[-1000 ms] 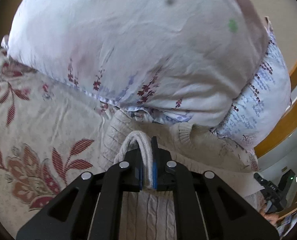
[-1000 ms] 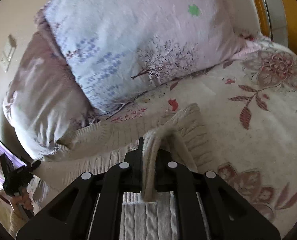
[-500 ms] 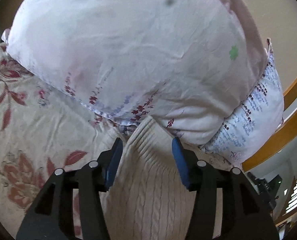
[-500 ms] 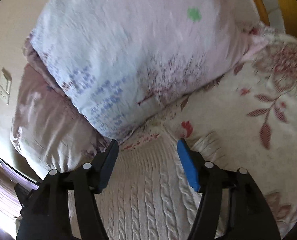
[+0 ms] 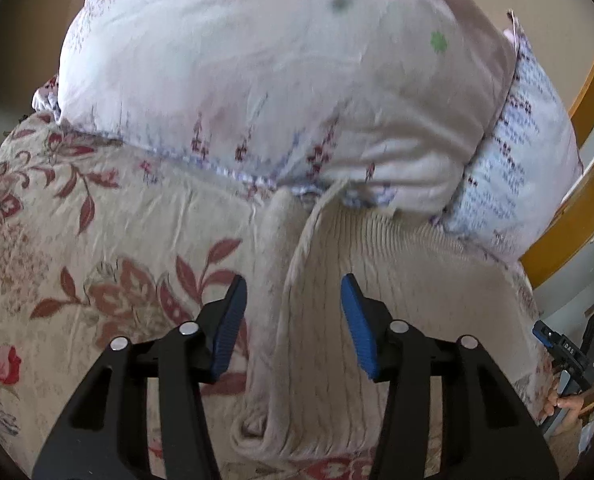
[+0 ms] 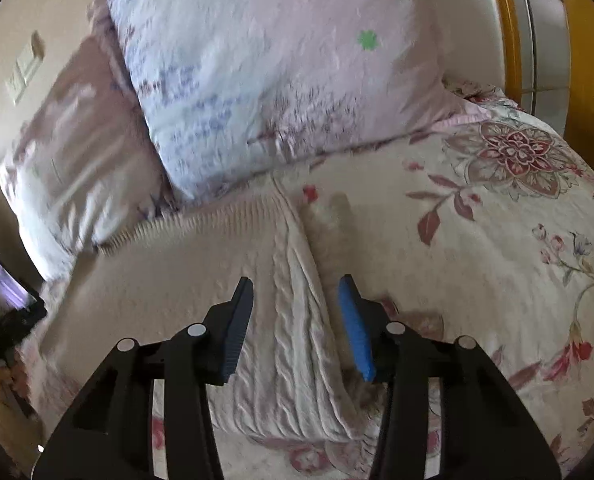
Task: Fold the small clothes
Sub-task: 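Lower the folded side onto the sweater and open both grippers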
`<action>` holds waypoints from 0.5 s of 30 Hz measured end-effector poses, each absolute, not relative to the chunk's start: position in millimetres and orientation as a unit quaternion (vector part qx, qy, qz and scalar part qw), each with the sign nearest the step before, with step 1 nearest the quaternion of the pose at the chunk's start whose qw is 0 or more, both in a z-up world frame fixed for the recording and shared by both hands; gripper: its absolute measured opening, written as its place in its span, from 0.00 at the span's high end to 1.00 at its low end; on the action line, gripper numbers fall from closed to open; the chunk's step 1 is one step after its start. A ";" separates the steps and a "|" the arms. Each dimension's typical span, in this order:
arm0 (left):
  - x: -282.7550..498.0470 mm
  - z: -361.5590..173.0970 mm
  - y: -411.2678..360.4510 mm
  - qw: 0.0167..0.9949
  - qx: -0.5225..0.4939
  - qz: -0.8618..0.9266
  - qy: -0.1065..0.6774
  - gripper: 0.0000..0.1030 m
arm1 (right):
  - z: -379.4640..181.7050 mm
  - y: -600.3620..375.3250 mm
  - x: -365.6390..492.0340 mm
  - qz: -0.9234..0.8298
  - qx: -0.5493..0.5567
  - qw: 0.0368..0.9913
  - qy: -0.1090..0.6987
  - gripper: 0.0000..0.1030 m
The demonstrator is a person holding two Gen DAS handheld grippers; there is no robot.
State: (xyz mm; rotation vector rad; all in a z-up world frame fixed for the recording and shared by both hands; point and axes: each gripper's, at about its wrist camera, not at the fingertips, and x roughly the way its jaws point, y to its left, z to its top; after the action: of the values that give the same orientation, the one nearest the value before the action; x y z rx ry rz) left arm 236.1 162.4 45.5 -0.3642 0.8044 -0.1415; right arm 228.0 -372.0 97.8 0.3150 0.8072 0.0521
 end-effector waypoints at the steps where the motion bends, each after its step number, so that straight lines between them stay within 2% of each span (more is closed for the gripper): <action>1: 235.3 42.2 161.8 0.901 -0.173 -0.067 0.393 0.59 | 94.0 -370.6 227.8 0.021 0.145 0.906 0.397 0.58; 5: 236.6 28.8 156.5 0.892 -0.167 -0.070 0.414 0.72 | 77.5 -366.1 227.5 0.013 0.121 0.898 0.423 0.70; 6: 237.4 25.3 155.2 0.890 -0.165 -0.070 0.420 0.78 | 74.5 -365.0 227.5 0.010 0.114 0.897 0.426 0.74; 7: 237.2 22.6 154.5 0.889 -0.163 -0.069 0.422 0.79 | 72.9 -364.0 226.4 0.009 0.110 0.899 0.424 0.83; 10: 235.9 20.5 154.9 0.890 -0.163 -0.069 0.420 0.88 | 77.1 -364.2 221.9 0.012 0.112 0.904 0.412 0.91; 15: 232.3 22.8 157.4 0.890 -0.167 -0.079 0.417 0.93 | 85.5 -360.2 215.4 0.016 0.106 0.911 0.399 0.92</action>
State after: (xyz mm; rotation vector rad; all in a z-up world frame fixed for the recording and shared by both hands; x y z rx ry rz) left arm 232.3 157.4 22.8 -0.3471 0.8652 -0.1645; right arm 215.4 -360.2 85.5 0.2179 0.8235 0.0333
